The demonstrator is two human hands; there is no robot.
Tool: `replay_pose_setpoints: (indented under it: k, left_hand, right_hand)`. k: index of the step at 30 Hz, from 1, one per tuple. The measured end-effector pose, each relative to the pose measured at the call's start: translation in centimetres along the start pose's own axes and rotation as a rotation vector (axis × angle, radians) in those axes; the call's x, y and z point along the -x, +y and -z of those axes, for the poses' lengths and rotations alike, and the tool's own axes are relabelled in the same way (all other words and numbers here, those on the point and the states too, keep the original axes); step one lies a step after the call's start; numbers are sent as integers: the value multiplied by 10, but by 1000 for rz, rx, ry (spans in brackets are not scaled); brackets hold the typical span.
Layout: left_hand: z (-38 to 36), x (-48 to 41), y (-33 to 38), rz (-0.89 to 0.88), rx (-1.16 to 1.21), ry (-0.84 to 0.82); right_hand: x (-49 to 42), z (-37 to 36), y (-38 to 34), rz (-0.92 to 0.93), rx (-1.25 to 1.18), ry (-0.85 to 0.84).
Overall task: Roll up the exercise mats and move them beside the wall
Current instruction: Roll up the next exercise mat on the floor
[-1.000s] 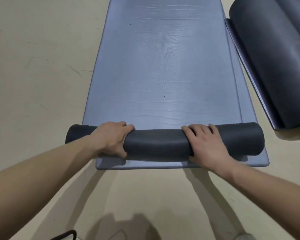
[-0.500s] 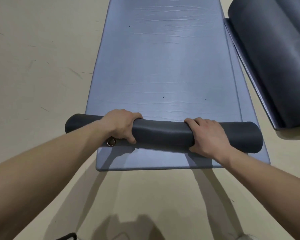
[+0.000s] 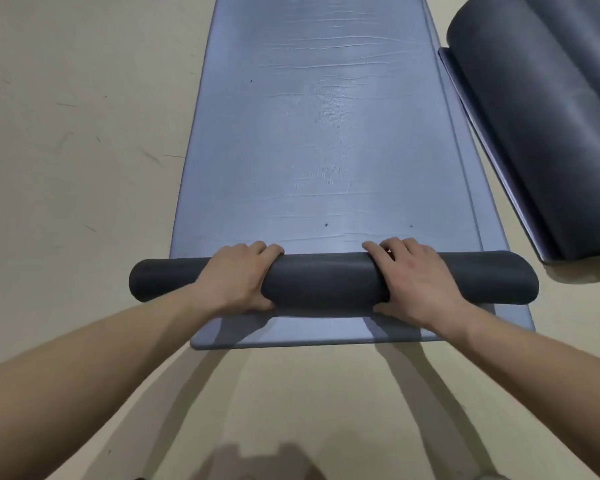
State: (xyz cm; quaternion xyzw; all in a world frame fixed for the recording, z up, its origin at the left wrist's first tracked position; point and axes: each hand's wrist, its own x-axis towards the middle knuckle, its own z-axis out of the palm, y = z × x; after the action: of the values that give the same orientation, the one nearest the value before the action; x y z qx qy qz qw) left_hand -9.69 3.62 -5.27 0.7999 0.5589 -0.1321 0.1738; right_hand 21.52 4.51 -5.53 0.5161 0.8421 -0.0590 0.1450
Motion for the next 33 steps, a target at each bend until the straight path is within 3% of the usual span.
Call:
replay_pose_setpoints:
  k: [2,3,7,11,16,18,21,23,25,27,31,33]
  left_hand:
    - [15,-16,-4,-10,68,-98]
    - [14,-19,-3,-2,47,-101]
    - [-21,5,15,84,-296,192]
    - [-16,-7,8,84,-302,151]
    - [11,-38,-4,17,-168,2]
    - [22,-42,-7,19,-88,-123]
    - [29,-37,-3,48,49,-309]
    - [8,-16,7,75,-43,-182]
    - [-22,10,21,71,-199,6]
    - [-28,11,21,35,-193,19]
    - [16,-25,1,21,83,-218]
    - [12,-23,6,49,19,-164]
  right_hand:
    - [16,-25,-7,-4,98,225]
    - [14,-28,-6,-12,107,239]
    - [-20,3,7,13,38,-17]
    - [-49,25,20,51,-31,-159]
    - [-22,-9,0,-18,179,145]
    - [-31,2,7,9,155,61]
    - [-43,26,21,106,-30,-241]
    - [-45,30,22,112,-131,-386]
    - [-42,28,21,95,-159,-418]
    - [-30,15,16,82,-96,-269]
    - [2,-29,2,30,37,225]
    - [-4,-27,5,29,41,229]
